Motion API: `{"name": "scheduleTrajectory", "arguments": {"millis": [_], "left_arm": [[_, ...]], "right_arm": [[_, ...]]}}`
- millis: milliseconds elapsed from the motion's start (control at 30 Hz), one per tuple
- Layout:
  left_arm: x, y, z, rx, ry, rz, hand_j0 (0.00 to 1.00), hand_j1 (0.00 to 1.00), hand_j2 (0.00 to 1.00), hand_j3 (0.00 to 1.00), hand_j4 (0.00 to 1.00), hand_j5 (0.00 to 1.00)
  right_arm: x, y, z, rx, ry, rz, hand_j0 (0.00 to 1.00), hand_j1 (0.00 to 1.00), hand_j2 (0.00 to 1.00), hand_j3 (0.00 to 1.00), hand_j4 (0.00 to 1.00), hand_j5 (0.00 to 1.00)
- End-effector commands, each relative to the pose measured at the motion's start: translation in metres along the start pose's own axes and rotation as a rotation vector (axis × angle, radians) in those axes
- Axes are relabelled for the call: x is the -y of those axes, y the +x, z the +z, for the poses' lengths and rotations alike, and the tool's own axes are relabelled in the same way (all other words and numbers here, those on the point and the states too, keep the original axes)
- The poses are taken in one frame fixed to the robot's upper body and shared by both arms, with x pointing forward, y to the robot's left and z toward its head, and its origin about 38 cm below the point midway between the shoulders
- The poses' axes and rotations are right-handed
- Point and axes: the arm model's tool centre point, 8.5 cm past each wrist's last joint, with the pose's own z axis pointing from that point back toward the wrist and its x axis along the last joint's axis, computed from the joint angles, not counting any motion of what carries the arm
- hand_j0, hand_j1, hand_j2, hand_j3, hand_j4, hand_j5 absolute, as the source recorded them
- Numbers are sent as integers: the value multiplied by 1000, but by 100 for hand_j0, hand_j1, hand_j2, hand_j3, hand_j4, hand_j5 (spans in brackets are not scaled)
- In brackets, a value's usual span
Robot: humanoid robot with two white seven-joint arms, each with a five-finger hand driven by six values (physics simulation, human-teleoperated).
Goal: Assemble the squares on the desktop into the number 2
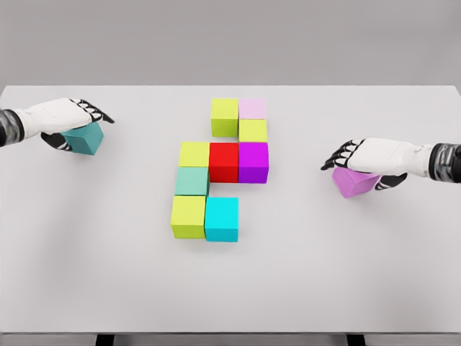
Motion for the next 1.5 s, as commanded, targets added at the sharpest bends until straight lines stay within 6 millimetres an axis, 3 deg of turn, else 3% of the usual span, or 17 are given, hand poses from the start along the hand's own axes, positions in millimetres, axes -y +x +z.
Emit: {"name": "scheduleTrajectory", "arguments": {"millis": [0,200,433,867,1267,1467], "left_arm": [[1,0,0,-2,-6,-8,79,79,79,79,79,79],[1,-1,1,-4,-9,-10,69,69,69,69,69,69],[0,-1,1,-3,-4,-9,70,70,70,70,70,70],[-12,-1,1,-2,17,-19,71,71,71,71,71,71],[-19,7,-9,19,33,-21,71,71,71,71,71,71],[-28,5,-8,15,50,-28,71,71,71,71,71,71]], "right_arm": [[0,-1,0,-2,-1,-4,94,94,94,94,94,94],[-1,0,-1,-6,7,6,92,92,92,92,92,92],[-2,1,-2,-7,16,19,83,83,83,83,83,83],[2,-1,0,-12,10,25,79,79,79,79,79,79],[4,0,1,-8,4,21,63,63,63,63,63,63],[6,-1,3,-10,-3,22,60,60,60,60,60,60]]}}
